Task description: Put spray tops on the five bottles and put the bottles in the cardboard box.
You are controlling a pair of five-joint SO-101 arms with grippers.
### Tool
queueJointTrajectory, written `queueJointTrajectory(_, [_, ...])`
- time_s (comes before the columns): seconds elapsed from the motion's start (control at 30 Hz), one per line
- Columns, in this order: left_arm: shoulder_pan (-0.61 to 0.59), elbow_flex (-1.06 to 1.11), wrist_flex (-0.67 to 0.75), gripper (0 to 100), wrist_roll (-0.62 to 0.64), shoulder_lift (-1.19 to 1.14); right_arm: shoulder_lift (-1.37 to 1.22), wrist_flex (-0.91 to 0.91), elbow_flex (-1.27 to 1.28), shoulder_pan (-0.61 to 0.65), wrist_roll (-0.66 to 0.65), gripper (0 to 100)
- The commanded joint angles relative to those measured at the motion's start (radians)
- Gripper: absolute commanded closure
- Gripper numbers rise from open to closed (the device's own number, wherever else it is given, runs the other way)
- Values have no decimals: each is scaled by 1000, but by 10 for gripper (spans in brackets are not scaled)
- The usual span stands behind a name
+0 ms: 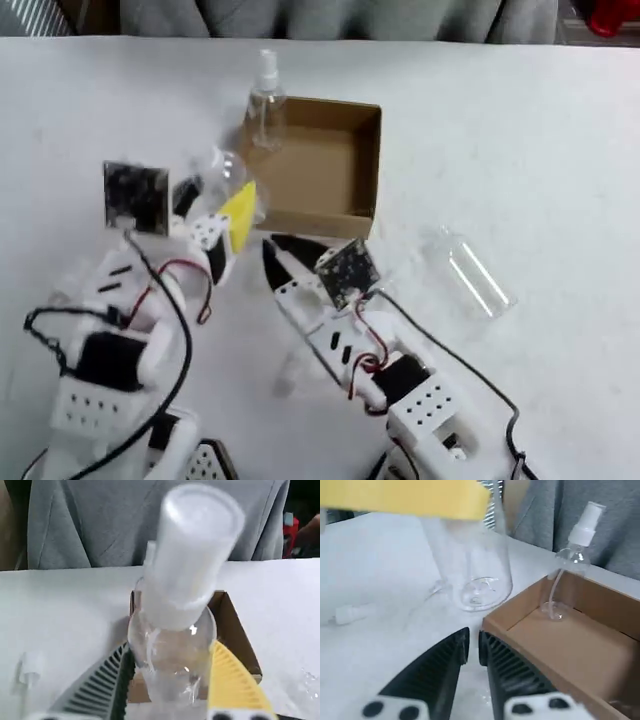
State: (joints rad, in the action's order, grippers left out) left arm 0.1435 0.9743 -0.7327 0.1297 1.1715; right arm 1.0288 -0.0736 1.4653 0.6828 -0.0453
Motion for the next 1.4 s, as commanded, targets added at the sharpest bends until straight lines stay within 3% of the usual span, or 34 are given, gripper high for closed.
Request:
queueJointTrajectory(0.0, [-15,-74,160,947,3,-134,22,1,-25,-64,-9,983])
queueJointTrajectory(0.17, [-13,-78,282,947,3,-234,22,-4,-34,-117,-9,983])
queueJointTrajectory(0.77, [-12,-94,747,947,3,-753,15,-28,-34,-114,-9,983])
queueJointTrajectory(1.37, [-48,-365,766,947,2,-1141,15,-28,-34,-113,-9,983])
